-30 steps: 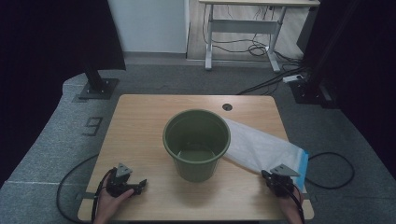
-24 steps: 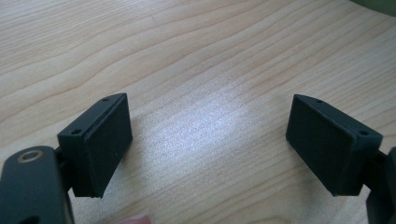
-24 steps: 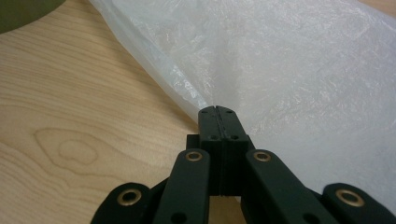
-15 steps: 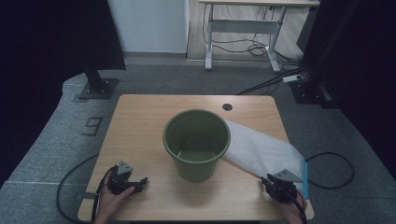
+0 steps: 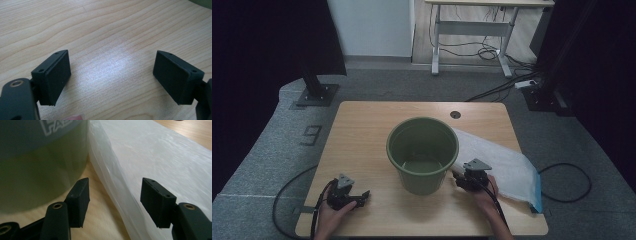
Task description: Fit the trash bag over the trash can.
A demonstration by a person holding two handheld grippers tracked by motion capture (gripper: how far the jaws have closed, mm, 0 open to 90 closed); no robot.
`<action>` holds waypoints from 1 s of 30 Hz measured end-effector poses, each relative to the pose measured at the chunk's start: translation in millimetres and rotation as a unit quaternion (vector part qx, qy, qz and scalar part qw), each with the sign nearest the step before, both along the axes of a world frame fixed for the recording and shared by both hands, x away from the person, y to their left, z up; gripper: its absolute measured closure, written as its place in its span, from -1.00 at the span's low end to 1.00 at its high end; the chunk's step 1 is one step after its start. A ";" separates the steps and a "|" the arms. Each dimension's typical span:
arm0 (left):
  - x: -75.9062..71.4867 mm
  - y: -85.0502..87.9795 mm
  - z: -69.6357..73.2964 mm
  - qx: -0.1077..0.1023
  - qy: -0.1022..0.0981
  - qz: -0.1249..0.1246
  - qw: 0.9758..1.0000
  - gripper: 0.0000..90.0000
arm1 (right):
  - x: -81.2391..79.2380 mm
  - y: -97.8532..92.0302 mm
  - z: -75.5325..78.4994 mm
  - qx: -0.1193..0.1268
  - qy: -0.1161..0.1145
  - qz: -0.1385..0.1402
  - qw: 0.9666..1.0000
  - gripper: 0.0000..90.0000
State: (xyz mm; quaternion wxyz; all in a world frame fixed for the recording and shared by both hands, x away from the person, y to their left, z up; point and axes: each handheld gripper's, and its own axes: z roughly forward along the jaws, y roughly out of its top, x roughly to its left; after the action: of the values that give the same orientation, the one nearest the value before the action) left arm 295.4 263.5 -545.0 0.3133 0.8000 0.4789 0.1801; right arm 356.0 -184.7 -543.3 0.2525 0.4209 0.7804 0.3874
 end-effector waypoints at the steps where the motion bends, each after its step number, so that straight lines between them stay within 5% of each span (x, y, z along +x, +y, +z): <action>1: -0.1 0.1 0.1 0.001 0.000 0.000 1.000 -0.68 | 3.0 2.4 -0.6 0.003 0.003 0.001 1.000 -0.12; 17: -0.9 0.0 0.0 -0.001 0.000 0.003 1.000 -0.68 | 26.8 19.5 -8.3 0.005 0.036 0.017 0.999 0.16; 25: -0.9 0.0 0.0 -0.001 0.000 0.002 1.000 -0.68 | 31.2 17.9 -7.6 0.011 0.052 0.006 0.999 0.96; 30: -0.9 0.0 0.0 -0.001 0.000 0.002 1.000 -0.68 | 27.8 -1.1 10.6 0.075 0.024 -0.013 0.997 0.97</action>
State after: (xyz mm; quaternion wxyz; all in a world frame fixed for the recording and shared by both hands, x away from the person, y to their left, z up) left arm 294.5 263.5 -545.0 0.3135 0.7987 0.4811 0.1801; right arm 383.8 -185.8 -532.7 0.2060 0.4577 0.7496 0.4314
